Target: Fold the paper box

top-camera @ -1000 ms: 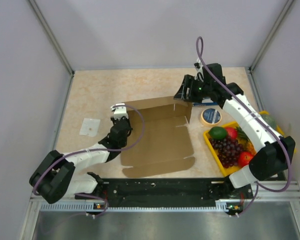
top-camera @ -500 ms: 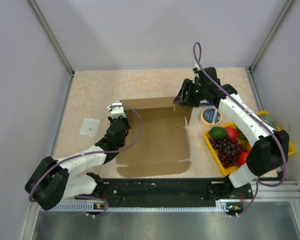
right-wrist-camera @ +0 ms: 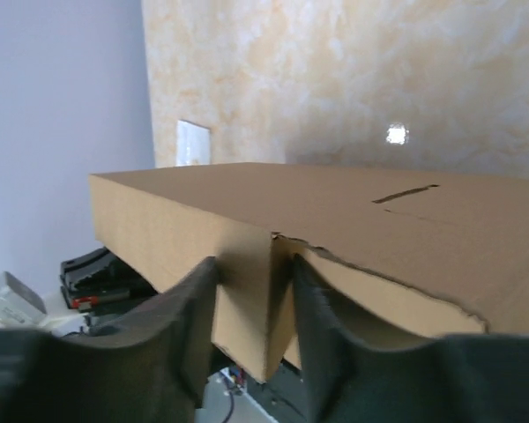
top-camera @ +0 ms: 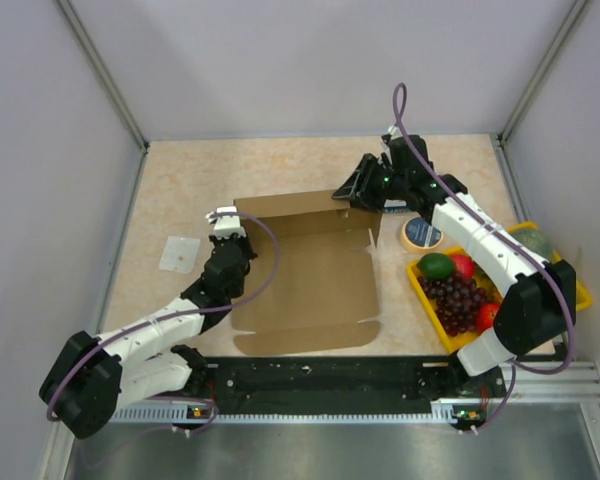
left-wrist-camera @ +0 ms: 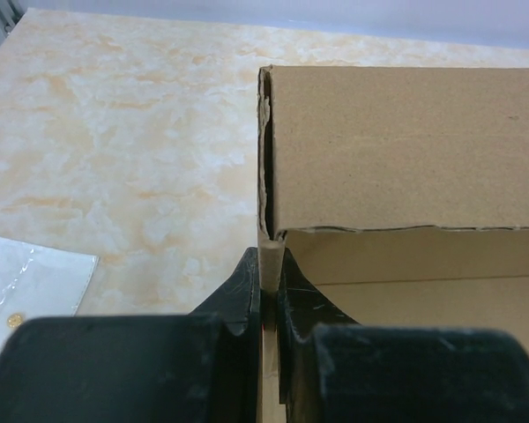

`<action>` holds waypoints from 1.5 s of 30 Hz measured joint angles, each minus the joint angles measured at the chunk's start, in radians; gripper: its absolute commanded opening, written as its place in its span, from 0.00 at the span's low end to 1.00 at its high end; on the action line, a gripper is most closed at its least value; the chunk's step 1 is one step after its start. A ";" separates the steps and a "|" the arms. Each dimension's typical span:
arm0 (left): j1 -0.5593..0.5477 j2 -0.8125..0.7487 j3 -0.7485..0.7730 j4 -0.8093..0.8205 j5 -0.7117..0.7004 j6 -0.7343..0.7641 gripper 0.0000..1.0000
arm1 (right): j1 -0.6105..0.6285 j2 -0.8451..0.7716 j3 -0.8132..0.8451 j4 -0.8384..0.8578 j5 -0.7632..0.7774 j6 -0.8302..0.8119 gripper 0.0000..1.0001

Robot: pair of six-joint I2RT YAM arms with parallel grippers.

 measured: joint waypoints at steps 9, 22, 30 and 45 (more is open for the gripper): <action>0.000 -0.050 0.000 -0.082 0.011 -0.068 0.00 | 0.000 -0.045 -0.064 0.142 -0.047 0.172 0.00; -0.006 -0.138 0.098 -0.359 -0.047 -0.192 0.00 | -0.007 -0.175 -0.134 0.114 -0.049 -0.147 0.77; -0.006 -0.200 0.177 -0.512 -0.069 -0.272 0.00 | 0.021 -0.585 -0.371 0.107 0.083 -0.422 0.53; -0.006 -0.270 0.251 -0.682 -0.061 -0.287 0.00 | 0.198 -0.478 -0.474 0.231 0.443 -0.554 0.36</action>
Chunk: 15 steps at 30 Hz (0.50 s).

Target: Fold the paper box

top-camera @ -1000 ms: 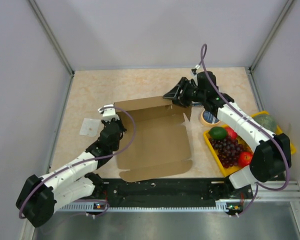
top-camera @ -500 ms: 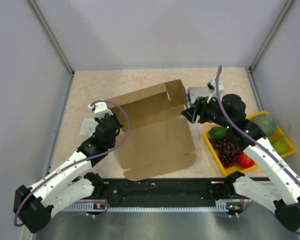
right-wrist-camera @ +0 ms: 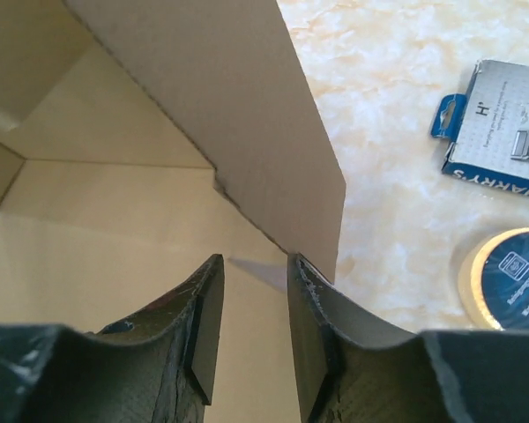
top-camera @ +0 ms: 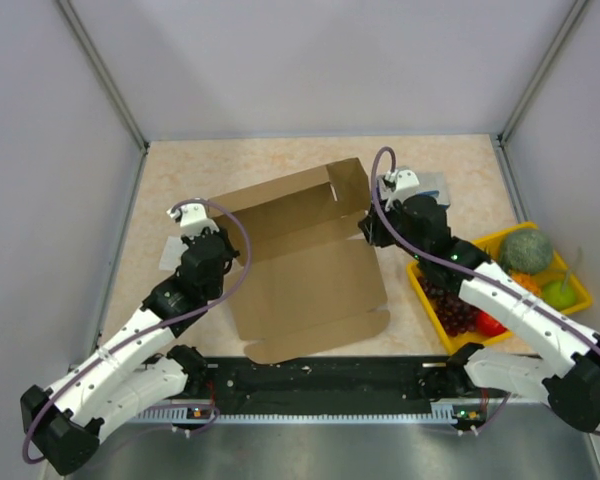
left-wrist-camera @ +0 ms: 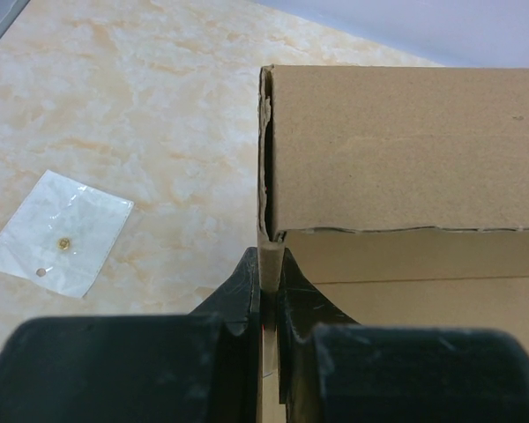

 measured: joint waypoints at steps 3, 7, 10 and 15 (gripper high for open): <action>0.000 -0.014 0.000 -0.002 0.005 0.000 0.00 | -0.008 0.060 0.000 0.050 0.018 -0.019 0.33; 0.000 -0.019 0.000 -0.001 0.008 -0.002 0.00 | -0.014 0.136 0.000 0.067 0.063 -0.037 0.35; 0.000 -0.019 0.000 0.000 0.008 -0.003 0.00 | -0.025 0.141 0.000 0.079 0.080 -0.039 0.39; 0.000 -0.019 0.000 0.010 0.011 -0.003 0.00 | -0.063 0.141 -0.008 0.132 0.075 -0.034 0.45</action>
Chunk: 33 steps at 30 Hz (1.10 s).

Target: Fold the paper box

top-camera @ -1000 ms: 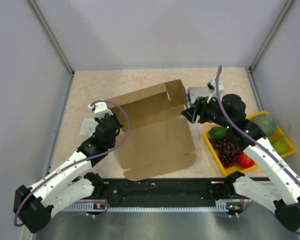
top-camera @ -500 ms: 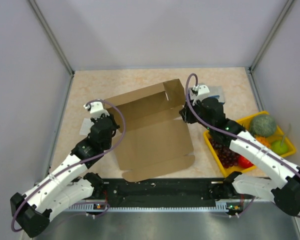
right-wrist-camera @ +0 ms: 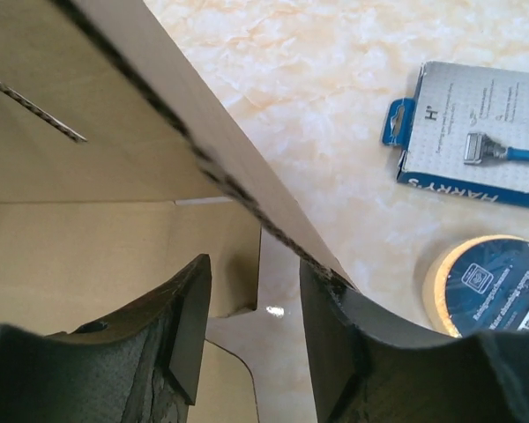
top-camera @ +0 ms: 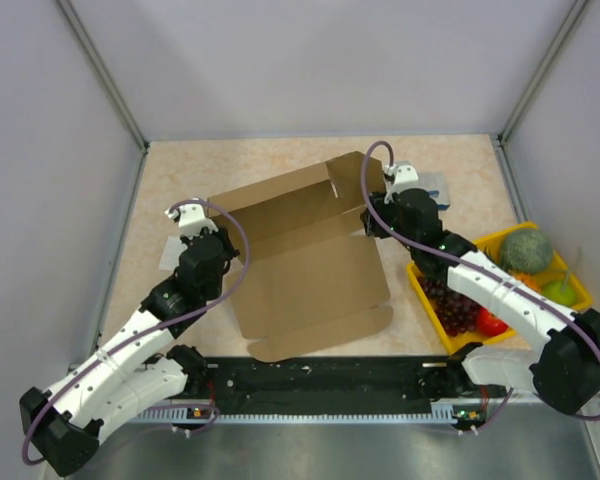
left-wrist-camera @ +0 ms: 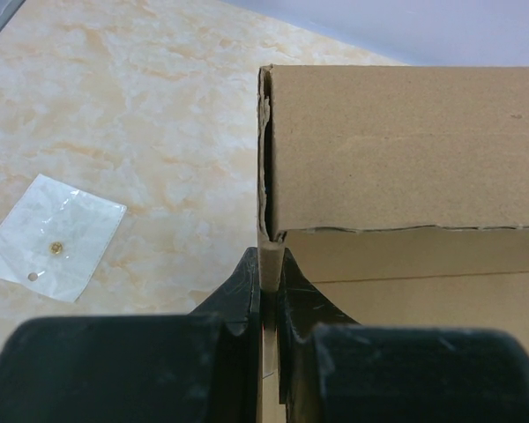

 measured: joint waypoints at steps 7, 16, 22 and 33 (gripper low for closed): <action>0.000 0.000 0.000 0.005 0.007 -0.001 0.00 | -0.021 0.002 -0.052 0.063 -0.093 0.046 0.29; 0.000 0.034 -0.008 0.022 0.007 0.000 0.00 | 0.061 0.024 -0.049 0.101 -0.009 0.021 0.13; 0.000 0.089 -0.008 0.048 0.015 -0.009 0.00 | 0.148 0.049 -0.073 0.152 0.091 -0.046 0.25; 0.000 0.099 -0.018 0.058 0.018 -0.020 0.00 | 0.169 0.126 -0.109 0.303 0.029 -0.039 0.34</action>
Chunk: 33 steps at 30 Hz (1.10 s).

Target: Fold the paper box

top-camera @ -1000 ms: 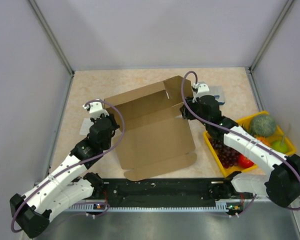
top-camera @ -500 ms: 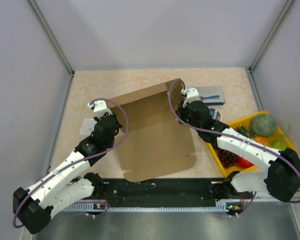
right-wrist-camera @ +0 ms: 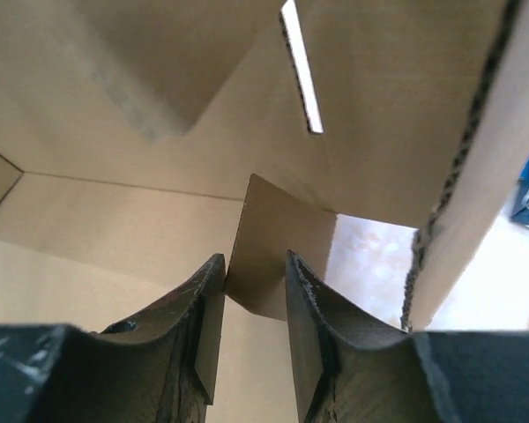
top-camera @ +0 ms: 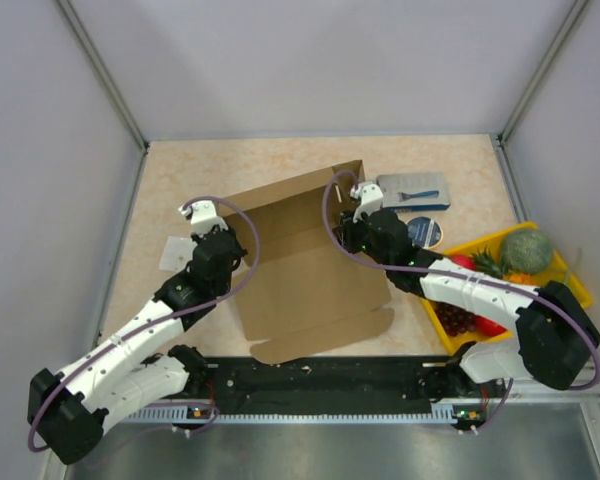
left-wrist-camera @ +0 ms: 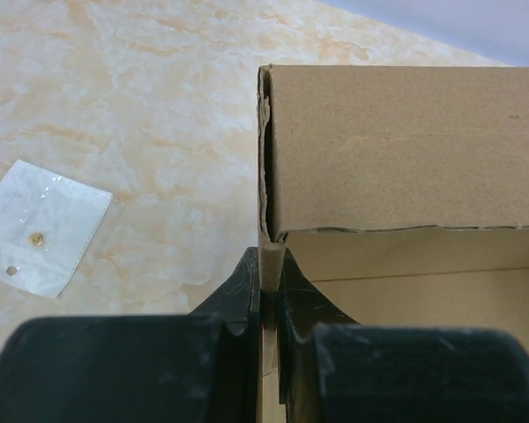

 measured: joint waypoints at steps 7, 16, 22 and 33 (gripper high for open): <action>0.000 0.000 -0.022 0.008 -0.009 0.000 0.00 | -0.002 0.085 -0.032 0.116 -0.045 0.101 0.35; 0.001 -0.007 -0.068 0.040 -0.034 0.002 0.00 | -0.008 0.172 -0.032 0.134 -0.078 0.206 0.48; 0.000 -0.007 -0.078 0.074 -0.045 0.011 0.00 | -0.010 -0.046 -0.041 -0.071 -0.158 0.134 0.70; 0.029 -0.034 -0.233 0.307 0.011 0.261 0.00 | -0.245 -0.541 0.024 -0.275 -0.531 -0.014 0.85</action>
